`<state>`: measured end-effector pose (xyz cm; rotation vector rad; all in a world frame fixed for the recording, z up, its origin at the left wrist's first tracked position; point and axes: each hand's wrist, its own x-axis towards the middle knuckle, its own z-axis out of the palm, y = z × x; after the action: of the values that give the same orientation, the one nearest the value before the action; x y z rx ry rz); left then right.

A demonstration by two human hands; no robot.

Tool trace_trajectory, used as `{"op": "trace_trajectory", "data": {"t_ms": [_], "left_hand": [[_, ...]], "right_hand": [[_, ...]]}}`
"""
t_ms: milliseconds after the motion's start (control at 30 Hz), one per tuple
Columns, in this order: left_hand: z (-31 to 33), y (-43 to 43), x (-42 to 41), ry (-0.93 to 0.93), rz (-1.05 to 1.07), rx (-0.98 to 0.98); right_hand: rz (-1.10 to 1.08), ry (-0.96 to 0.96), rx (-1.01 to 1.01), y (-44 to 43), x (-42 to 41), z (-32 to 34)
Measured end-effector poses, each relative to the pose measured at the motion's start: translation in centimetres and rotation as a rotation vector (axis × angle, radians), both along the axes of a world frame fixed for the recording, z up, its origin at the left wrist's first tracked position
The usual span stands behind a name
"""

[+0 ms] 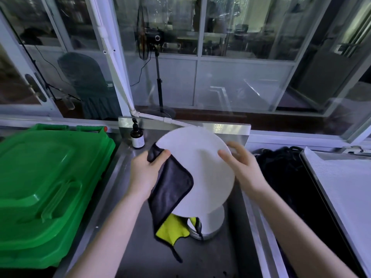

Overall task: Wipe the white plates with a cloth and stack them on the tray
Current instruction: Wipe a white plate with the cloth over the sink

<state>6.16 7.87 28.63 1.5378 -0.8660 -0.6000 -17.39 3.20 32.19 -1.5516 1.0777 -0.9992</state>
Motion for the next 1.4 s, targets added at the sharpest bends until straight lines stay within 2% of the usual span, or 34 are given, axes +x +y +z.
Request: {"op": "trace_trajectory", "data": {"t_ms": [100,133,200,267,367,467,533,600,633,700,800,867,900,967,1033,1100,1167,1233,1333,1400], "left_hand": [[1.7,-0.7,-1.0,-0.359,-0.293,-0.008],[2.1,-0.9,-1.5,-0.387,-0.392,-0.01],[2.3,-1.1,-1.9,-0.356,-0.479,0.001],[2.0,-0.8,-1.5,-0.318,-0.434,-0.002],[0.9,0.1,-0.9,-0.205,-0.152,0.024],[-0.9,1.1,-2.4,0.153,0.217,0.046],[-1.7,1.2,-2.6,0.335,0.271,0.04],[-1.5,1.1,-1.8,0.347,0.208,0.053],[-1.1,1.1,-1.1,0.287,0.172,0.052],[-0.1,0.9,-0.1,0.055,0.069,0.034],[1.8,0.2,-0.8,-0.317,-0.251,0.004],[2.4,-0.4,-1.5,-0.382,-0.4,-0.01],[2.3,-0.6,-1.6,-0.374,-0.418,-0.013],[1.5,-0.6,-1.3,-0.322,-0.392,-0.002],[0.2,-0.3,-0.8,-0.277,-0.25,0.029],[-1.5,0.3,-0.6,-0.133,-0.015,0.048],[-3.2,1.0,-0.9,0.131,0.191,0.079],[-4.9,1.6,-0.8,0.254,0.25,0.143],[-5.7,2.1,0.2,0.243,0.17,0.152],[-5.1,2.0,0.9,0.06,0.101,0.131]], "right_hand": [[0.234,0.415,-0.159,-1.4,0.9,2.6],[0.284,0.54,-0.223,-1.5,1.5,2.7],[0.293,0.607,-0.327,-1.2,2.4,2.5],[0.236,0.547,-0.395,-1.0,2.1,2.0],[-0.017,0.268,-0.267,-0.4,1.4,0.6],[-0.39,-0.164,-0.01,1.8,3.2,-2.0],[-0.418,-0.284,0.132,2.8,4.0,-3.6],[-0.259,-0.21,0.152,2.7,3.0,-3.8],[-0.174,-0.151,0.109,2.2,2.1,-3.2],[-0.029,-0.04,-0.016,0.6,0.8,-0.9],[0.192,0.317,-0.194,-1.3,1.5,1.7],[0.277,0.571,-0.292,-1.6,2.8,1.8],[0.276,0.614,-0.315,-1.5,3.2,1.7],[0.227,0.599,-0.369,-1.4,3.1,1.2],[0.134,0.504,-0.348,-1.2,2.5,0.3],[-0.034,0.268,-0.201,-0.4,2.5,-1.3],[-0.262,-0.013,-0.018,1.7,3.5,-3.8],[-0.38,-0.131,0.131,3.6,4.3,-6.6],[-0.184,-0.058,0.174,3.8,3.2,-7.5],[-0.009,0.034,0.075,2.0,2.0,-6.1]]}}
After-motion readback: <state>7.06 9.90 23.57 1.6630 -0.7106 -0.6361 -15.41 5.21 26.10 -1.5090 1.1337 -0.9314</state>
